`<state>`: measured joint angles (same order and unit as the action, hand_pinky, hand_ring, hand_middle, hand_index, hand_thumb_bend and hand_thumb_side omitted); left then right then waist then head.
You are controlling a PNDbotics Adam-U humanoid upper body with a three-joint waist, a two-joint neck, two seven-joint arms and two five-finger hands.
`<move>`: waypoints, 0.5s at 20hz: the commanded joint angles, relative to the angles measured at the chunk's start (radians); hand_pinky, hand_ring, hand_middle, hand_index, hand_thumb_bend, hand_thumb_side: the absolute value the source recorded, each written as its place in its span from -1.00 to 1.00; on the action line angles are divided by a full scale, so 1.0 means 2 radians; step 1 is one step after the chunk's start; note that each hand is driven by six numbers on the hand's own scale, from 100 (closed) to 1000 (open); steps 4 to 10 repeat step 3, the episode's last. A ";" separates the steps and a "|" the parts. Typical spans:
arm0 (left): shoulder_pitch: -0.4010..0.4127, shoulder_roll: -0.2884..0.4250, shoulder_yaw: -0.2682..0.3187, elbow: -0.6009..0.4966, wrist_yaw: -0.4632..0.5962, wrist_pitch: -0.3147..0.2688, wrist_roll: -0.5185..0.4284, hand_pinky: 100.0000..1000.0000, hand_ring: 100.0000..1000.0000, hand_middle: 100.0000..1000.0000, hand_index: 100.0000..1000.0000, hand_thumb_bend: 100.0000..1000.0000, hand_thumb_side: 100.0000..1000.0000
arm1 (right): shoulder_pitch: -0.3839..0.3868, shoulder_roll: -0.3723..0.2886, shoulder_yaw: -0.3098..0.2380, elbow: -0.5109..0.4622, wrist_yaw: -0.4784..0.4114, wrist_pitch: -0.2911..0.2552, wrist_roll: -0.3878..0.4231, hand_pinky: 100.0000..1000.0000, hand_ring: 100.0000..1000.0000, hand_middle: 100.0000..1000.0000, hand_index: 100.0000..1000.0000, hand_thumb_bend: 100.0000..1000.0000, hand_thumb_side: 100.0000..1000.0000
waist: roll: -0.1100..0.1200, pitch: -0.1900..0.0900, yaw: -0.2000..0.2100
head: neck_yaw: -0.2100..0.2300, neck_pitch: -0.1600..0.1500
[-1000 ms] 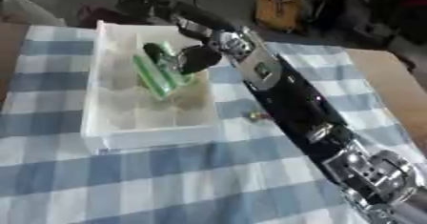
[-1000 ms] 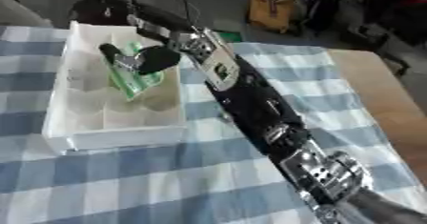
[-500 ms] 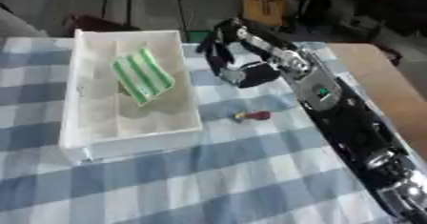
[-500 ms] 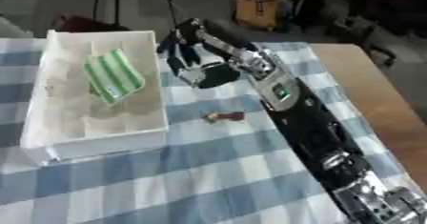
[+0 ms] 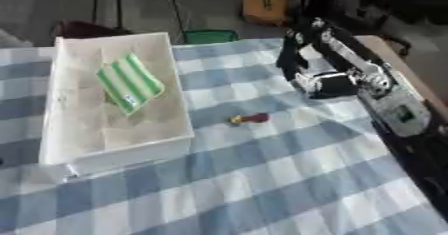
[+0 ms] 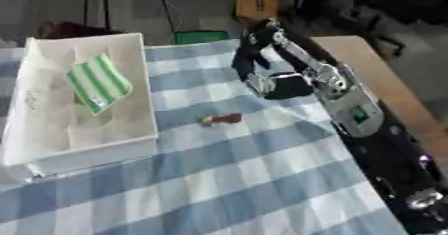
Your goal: Pick up objects on the table and place them in the box.
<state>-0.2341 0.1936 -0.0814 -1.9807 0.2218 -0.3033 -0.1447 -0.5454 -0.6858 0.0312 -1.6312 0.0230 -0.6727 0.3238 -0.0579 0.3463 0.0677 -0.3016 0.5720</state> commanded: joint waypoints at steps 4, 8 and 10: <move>0.000 0.004 0.002 -0.010 -0.009 0.001 -0.001 -0.19 1.00 0.93 0.54 -0.70 0.39 | 0.014 -0.029 -0.006 -0.073 -0.002 -0.005 0.029 0.44 0.51 0.62 0.98 -1.00 0.52 | 0.000 -0.005 -0.005 | -0.009 0.009; 0.000 0.004 0.002 -0.010 -0.009 0.001 -0.001 -0.19 1.00 0.93 0.54 -0.70 0.39 | 0.014 -0.029 -0.006 -0.073 -0.002 -0.005 0.029 0.44 0.51 0.62 0.98 -1.00 0.52 | 0.000 -0.005 -0.005 | -0.009 0.009; 0.000 0.004 0.002 -0.010 -0.009 0.001 -0.001 -0.19 1.00 0.93 0.54 -0.70 0.39 | 0.014 -0.029 -0.006 -0.073 -0.002 -0.005 0.029 0.44 0.51 0.62 0.98 -1.00 0.52 | 0.000 -0.005 -0.005 | -0.009 0.009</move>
